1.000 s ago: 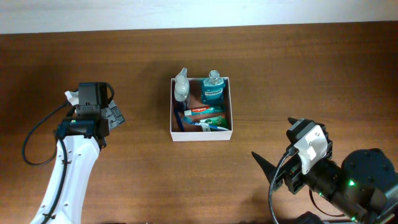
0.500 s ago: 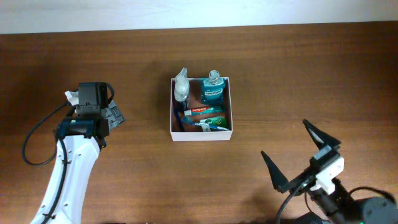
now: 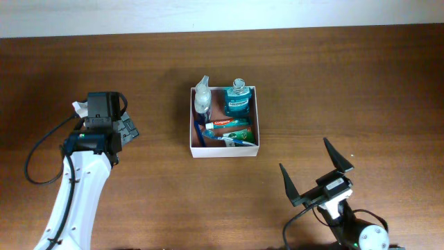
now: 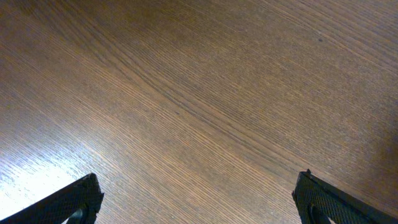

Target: Pack container

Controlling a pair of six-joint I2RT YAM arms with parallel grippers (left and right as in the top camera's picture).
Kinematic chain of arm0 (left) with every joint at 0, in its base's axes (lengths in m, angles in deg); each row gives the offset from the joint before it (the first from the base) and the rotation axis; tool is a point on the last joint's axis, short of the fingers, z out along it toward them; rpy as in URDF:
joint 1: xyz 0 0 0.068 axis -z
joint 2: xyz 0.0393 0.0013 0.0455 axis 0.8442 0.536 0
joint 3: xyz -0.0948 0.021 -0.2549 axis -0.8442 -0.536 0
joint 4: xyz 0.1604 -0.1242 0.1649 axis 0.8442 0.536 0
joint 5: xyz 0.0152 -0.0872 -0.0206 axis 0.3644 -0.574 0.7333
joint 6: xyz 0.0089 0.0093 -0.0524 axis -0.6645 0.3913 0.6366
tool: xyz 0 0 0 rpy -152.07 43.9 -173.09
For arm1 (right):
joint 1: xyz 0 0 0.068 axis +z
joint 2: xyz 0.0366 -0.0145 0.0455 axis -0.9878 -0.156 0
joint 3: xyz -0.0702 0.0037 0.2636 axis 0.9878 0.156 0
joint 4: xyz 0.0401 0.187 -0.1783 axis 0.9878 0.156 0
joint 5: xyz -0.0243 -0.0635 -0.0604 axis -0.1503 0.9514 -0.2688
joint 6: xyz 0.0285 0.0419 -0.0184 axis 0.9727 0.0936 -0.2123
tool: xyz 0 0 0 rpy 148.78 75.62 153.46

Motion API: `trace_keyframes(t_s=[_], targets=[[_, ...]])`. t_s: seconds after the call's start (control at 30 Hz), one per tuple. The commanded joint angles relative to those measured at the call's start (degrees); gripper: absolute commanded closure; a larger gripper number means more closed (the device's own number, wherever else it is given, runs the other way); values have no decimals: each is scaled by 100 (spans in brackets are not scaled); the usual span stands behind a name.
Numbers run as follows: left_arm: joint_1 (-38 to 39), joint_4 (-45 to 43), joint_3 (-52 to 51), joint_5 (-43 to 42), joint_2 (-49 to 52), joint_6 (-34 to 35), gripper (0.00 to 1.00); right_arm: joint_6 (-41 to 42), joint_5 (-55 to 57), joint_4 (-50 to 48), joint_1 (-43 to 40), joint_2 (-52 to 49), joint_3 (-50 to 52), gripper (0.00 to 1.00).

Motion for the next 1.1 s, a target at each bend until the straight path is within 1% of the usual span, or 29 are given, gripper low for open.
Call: trace_keyframes(t_s=[0.0, 0.27, 0.43, 0.57, 0.7, 1.07], targets=[[-20, 2, 120, 101, -96, -33, 0, -203, -68, -26, -131, 258, 210, 2], [-20, 2, 120, 101, -94, -33, 1, -216, -13, 1191, -831, 256, 210, 2], [-20, 2, 120, 101, -94, -33, 1, -588, 0, 1727, -944, 256, 210, 2], [-20, 2, 120, 101, -94, -33, 1, -603, -11, 2065, -942, 256, 210, 2], [-20, 2, 120, 101, -96, -33, 1, -581, -223, 2203, -933, 256, 210, 2], [-20, 2, 120, 101, -96, -33, 1, -584, -219, 2203, -933, 256, 210, 2]])
